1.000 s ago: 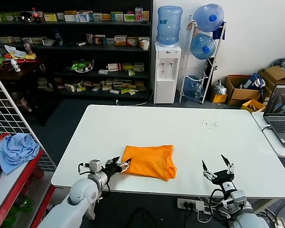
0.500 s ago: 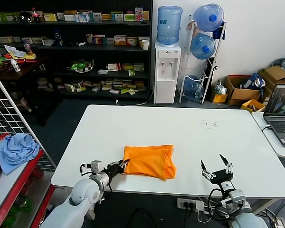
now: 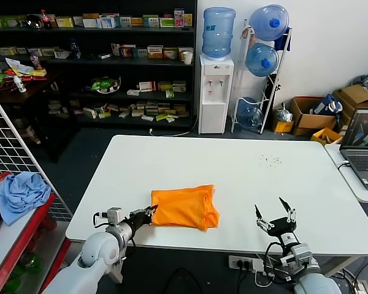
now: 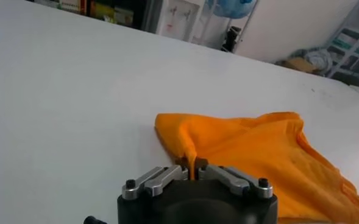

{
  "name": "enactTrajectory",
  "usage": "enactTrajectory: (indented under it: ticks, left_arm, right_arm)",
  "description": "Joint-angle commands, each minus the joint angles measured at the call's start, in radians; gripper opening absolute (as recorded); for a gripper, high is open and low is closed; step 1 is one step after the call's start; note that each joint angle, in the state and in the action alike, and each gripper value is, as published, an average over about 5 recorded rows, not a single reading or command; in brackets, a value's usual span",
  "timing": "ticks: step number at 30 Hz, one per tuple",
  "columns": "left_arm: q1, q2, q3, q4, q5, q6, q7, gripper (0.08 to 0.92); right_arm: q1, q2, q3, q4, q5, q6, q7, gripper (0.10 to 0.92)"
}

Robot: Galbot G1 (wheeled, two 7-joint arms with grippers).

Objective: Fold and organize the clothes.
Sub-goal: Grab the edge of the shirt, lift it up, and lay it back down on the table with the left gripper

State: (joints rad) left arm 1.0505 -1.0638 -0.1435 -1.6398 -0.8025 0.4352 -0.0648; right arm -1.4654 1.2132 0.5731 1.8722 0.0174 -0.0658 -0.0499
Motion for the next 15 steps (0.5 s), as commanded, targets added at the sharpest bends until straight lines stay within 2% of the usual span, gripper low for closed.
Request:
enactTrajectory:
  ticks: [1, 7, 15]
  left_arm:
    - [0.044, 0.129, -0.099, -0.054, -0.021, 0.023, -0.061, 0.138]
    - [0.063, 0.254, -0.185, -0.051, -0.016, 0.05, -0.109, 0.138]
    - [0.043, 0.381, -0.254, 0.049, 0.086, 0.037, -0.139, 0.138]
  right_arm:
    - [0.004, 0.018, -0.02, 0.005, -0.029, -0.003, 0.008, 0.823]
    - [0.022, 0.024, -0.054, 0.003, -0.075, -0.001, 0.01, 0.823]
    - [0.035, 0.023, -0.077, 0.003, -0.092, 0.007, 0.012, 0.823]
